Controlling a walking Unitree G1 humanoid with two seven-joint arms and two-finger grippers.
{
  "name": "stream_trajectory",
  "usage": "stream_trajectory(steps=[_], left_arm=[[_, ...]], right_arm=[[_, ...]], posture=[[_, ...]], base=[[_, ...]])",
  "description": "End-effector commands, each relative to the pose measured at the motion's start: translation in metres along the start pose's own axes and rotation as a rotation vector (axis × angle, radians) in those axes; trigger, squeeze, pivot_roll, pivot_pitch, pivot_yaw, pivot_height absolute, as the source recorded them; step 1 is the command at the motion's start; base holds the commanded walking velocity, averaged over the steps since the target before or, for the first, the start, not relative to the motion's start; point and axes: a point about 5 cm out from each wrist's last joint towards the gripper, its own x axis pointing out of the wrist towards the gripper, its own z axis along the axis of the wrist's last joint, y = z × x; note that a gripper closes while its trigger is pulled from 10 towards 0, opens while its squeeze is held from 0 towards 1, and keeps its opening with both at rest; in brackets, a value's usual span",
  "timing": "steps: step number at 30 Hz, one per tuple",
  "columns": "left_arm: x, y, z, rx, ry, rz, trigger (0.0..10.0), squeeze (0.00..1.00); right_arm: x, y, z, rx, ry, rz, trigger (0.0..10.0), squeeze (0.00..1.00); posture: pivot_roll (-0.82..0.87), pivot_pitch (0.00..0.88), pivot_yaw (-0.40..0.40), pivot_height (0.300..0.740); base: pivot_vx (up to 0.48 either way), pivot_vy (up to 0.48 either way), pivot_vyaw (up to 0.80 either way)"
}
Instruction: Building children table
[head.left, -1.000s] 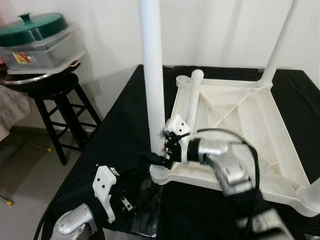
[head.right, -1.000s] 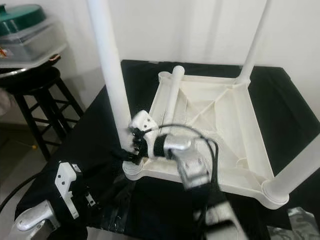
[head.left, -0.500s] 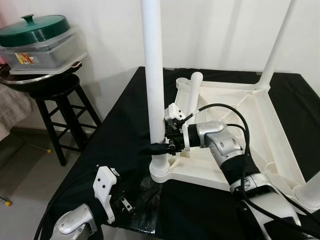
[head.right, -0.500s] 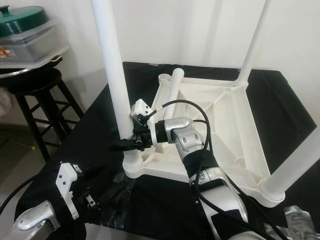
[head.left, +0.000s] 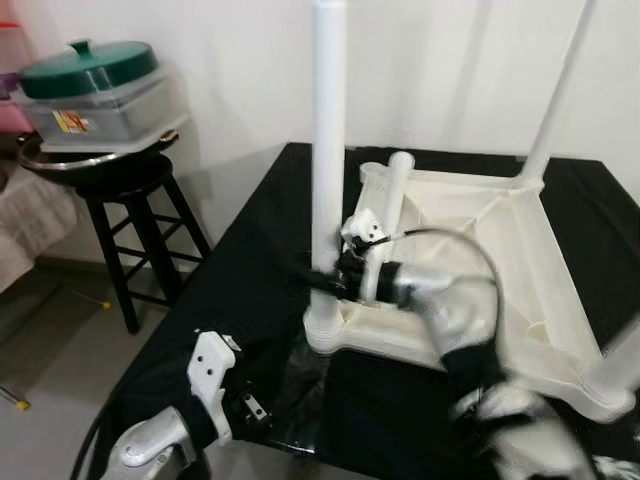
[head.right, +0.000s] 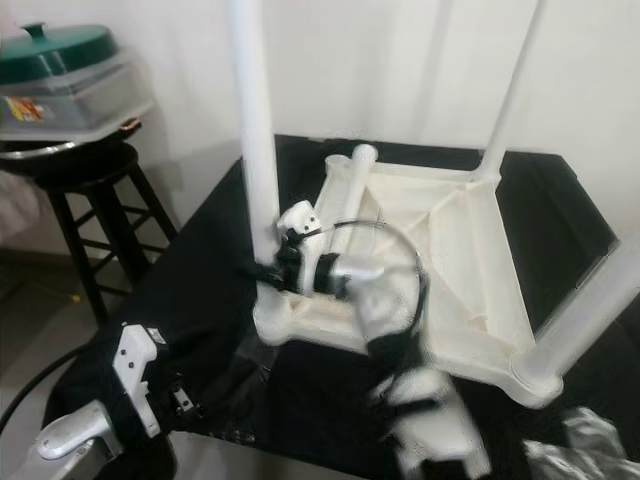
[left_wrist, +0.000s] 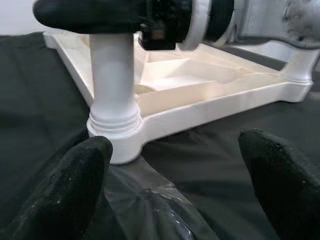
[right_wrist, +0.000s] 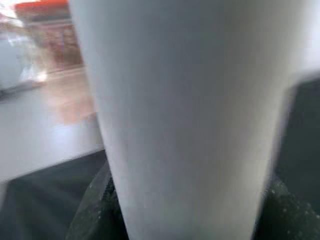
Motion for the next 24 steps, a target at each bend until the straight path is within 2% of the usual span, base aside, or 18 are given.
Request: stream_trajectory(steps=[1, 2, 4, 6, 8, 9, 10, 13, 14, 15, 16, 17, 18, 19, 20, 24], left_arm=[[-0.002, 0.002, 0.001, -0.008, 0.006, -0.003, 10.0, 0.0], [-0.001, 0.002, 0.001, -0.012, 0.008, -0.012, 10.0, 0.0], [-0.001, 0.002, 0.001, -0.012, 0.008, -0.012, 10.0, 0.0], [-0.001, 0.002, 0.001, -0.014, 0.009, -0.015, 10.0, 0.0], [-0.001, 0.002, 0.001, -0.013, 0.008, -0.011, 10.0, 0.0], [-0.001, 0.002, 0.001, -0.01, 0.004, 0.002, 10.0, 0.0], [-0.001, 0.002, 0.001, -0.008, 0.0, 0.011, 10.0, 0.0], [-0.001, 0.002, 0.001, -0.008, 0.0, 0.011, 10.0, 0.0], [-0.001, 0.002, 0.001, -0.006, -0.001, 0.014, 10.0, 0.0], [0.0, 0.002, 0.001, -0.007, -0.001, 0.012, 10.0, 0.0], [0.001, 0.002, 0.001, -0.012, -0.002, 0.002, 10.0, 0.0], [0.002, 0.002, 0.001, -0.014, -0.003, 0.0, 10.0, 0.0], [0.002, 0.002, 0.001, -0.014, -0.003, 0.0, 10.0, 0.0], [0.002, 0.002, 0.001, -0.015, -0.003, -0.001, 10.0, 0.0], [0.003, 0.002, 0.001, -0.016, -0.003, -0.002, 10.0, 0.0], [0.004, 0.002, 0.0, -0.015, -0.003, -0.001, 10.0, 0.0]], right_arm=[[-0.016, 0.005, -0.038, 0.033, 0.197, -0.114, 0.0, 0.0], [-0.015, 0.005, -0.036, -0.006, 0.204, -0.068, 0.0, 0.0], [-0.015, 0.005, -0.036, -0.006, 0.204, -0.068, 0.0, 0.0], [-0.01, -0.005, -0.033, -0.006, 0.208, -0.088, 0.0, 0.0], [-0.009, -0.005, -0.033, -0.012, 0.212, -0.083, 0.0, 0.0], [-0.006, 0.0, -0.031, -0.005, 0.211, -0.029, 10.0, 0.07], [-0.003, 0.002, -0.026, -0.005, 0.201, 0.01, 10.0, 1.0], [-0.003, 0.002, -0.026, -0.005, 0.201, 0.01, 10.0, 1.0], [0.001, 0.007, -0.02, 0.007, 0.192, 0.097, 10.0, 1.0], [0.006, 0.011, -0.001, -0.019, 0.134, 0.256, 10.0, 1.0], [0.006, 0.016, 0.026, -0.094, 0.055, 0.547, 10.0, 0.99], [0.003, 0.018, 0.033, -0.159, 0.03, 0.669, 10.0, 0.75], [0.003, 0.018, 0.033, -0.159, 0.03, 0.669, 10.0, 0.75], [0.0, 0.019, 0.035, -0.198, 0.023, 0.734, 10.0, 0.75], [-0.006, 0.022, 0.037, -0.237, 0.037, 0.793, 10.0, 0.0], [-0.004, 0.02, 0.041, -0.239, 0.058, 0.848, 10.0, 0.0]], posture=[[-0.03, 0.04, 0.019, 0.74], [-0.03, 0.04, 0.019, 0.74], [-0.03, 0.04, 0.019, 0.74], [-0.03, 0.037, 0.011, 0.74], [-0.03, 0.037, 0.011, 0.74], [-0.03, 0.037, 0.011, 0.74], [-0.02, 0.037, 0.009, 0.74], [-0.02, 0.037, 0.009, 0.74], [-0.02, 0.038, 0.01, 0.74], [-0.02, 0.032, 0.011, 0.74], [-0.02, 0.027, 0.01, 0.74], [-0.02, 0.027, 0.01, 0.74], [-0.02, 0.027, 0.01, 0.74], [-0.02, 0.027, 0.01, 0.74], [-0.01, 0.022, 0.009, 0.74], [0.0, 0.014, 0.01, 0.74]], base=[[0.0, 0.0, 0.0], [0.0, 0.0, 0.0], [0.0, 0.0, 0.0], [0.0, 0.0, 0.0], [0.0, 0.0, 0.0], [0.0, 0.0, 0.0], [0.0, 0.0, 0.0], [0.0, 0.0, 0.0], [0.0, 0.0, 0.0], [0.0, 0.0, 0.0], [0.0, 0.0, 0.0], [0.0, 0.0, 0.0], [0.0, 0.0, 0.0], [0.0, 0.0, 0.0], [0.0, 0.0, 0.0], [0.0, 0.0, 0.0]])
